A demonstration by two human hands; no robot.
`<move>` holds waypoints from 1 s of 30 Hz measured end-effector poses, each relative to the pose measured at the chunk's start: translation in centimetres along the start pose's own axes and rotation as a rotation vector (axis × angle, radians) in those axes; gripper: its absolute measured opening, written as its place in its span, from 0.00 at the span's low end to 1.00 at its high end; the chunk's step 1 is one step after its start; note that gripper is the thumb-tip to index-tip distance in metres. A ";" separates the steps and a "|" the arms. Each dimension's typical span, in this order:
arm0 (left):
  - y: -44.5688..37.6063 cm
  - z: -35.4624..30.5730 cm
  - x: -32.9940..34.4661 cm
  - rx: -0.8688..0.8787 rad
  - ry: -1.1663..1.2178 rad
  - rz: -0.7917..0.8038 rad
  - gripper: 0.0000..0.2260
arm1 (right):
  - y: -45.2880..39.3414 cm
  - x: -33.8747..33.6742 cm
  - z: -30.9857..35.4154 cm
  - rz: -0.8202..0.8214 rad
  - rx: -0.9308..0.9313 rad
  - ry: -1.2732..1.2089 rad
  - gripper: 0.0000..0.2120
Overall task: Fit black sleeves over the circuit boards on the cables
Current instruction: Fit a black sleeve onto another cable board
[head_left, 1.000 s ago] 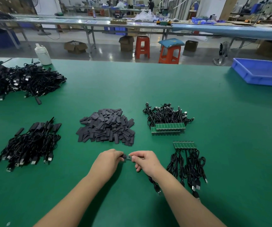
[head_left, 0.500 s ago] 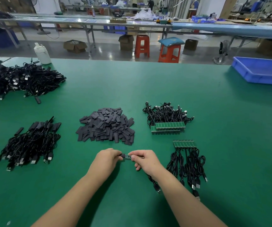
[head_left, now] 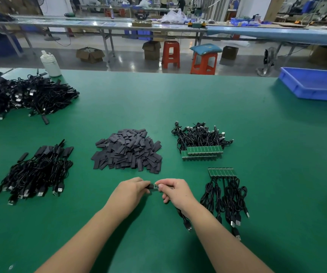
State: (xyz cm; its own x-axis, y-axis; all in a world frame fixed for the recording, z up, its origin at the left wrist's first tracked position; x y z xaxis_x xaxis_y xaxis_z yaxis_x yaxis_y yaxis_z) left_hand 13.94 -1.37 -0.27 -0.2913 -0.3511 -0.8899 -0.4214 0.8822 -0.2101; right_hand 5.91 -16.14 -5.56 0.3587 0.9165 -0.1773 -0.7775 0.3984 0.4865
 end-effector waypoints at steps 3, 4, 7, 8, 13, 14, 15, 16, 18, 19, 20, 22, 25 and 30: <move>-0.1 -0.3 0.5 -0.009 0.001 0.016 0.10 | 0.0 0.1 -0.1 0.017 -0.003 0.022 0.10; -0.1 -0.4 0.7 -0.007 -0.010 0.035 0.10 | 0.0 0.2 -0.1 0.025 -0.005 0.038 0.10; -0.2 -0.5 1.3 -0.016 -0.022 0.047 0.10 | -0.1 0.4 -0.2 0.039 -0.008 0.044 0.08; -0.2 -0.5 1.4 -0.019 -0.025 0.045 0.11 | -0.2 0.4 -0.2 0.047 -0.007 0.032 0.08; -0.5 -0.6 1.6 -0.011 -0.052 0.035 0.11 | -0.2 0.4 -0.1 0.078 0.001 -0.030 0.07; -0.5 -0.6 1.5 -0.002 -0.041 0.019 0.11 | -0.2 0.5 -0.1 0.082 0.006 -0.039 0.07; -0.5 -0.6 1.3 0.005 -0.029 0.002 0.10 | -0.2 0.5 0.0 0.089 0.012 -0.050 0.08; -0.5 -0.6 1.2 0.009 -0.019 -0.018 0.10 | -0.2 0.6 0.1 0.102 0.015 -0.060 0.07; -0.4 -0.5 0.8 0.009 -0.008 -0.052 0.09 | 0.0 0.6 0.3 0.134 0.017 -0.073 0.05; -0.4 -0.5 0.7 0.010 -0.011 -0.057 0.09 | 0.0 0.7 0.4 0.147 0.019 -0.078 0.05; -0.3 -0.5 0.7 0.013 -0.019 -0.056 0.09 | 0.1 0.7 0.4 0.155 0.022 -0.081 0.05; -0.2 -0.5 0.7 0.022 -0.020 -0.054 0.09 | 0.0 0.7 0.4 0.164 0.031 -0.077 0.06; -0.2 -0.5 0.9 0.030 -0.001 -0.065 0.09 | 0.0 0.7 0.3 0.174 0.048 -0.077 0.07; -0.3 -0.4 1.5 0.034 -0.010 -0.041 0.11 | -0.1 0.7 0.3 0.183 0.057 -0.059 0.08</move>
State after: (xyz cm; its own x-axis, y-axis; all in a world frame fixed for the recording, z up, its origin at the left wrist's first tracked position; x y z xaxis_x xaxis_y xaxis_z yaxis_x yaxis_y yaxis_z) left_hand 13.27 -2.31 -1.33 -0.2654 -0.3838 -0.8844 -0.4037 0.8773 -0.2596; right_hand 6.37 -15.51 -5.46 0.2453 0.9689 -0.0317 -0.8024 0.2212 0.5542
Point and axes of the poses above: each hand's wrist, its own y-axis away from the middle knuckle, its own x-axis out of the palm, z = x × y, the point moved 5 cm from there along -y, towards the middle knuckle, and after that the axes turned 13 degrees about x, right-handed, at the moved point
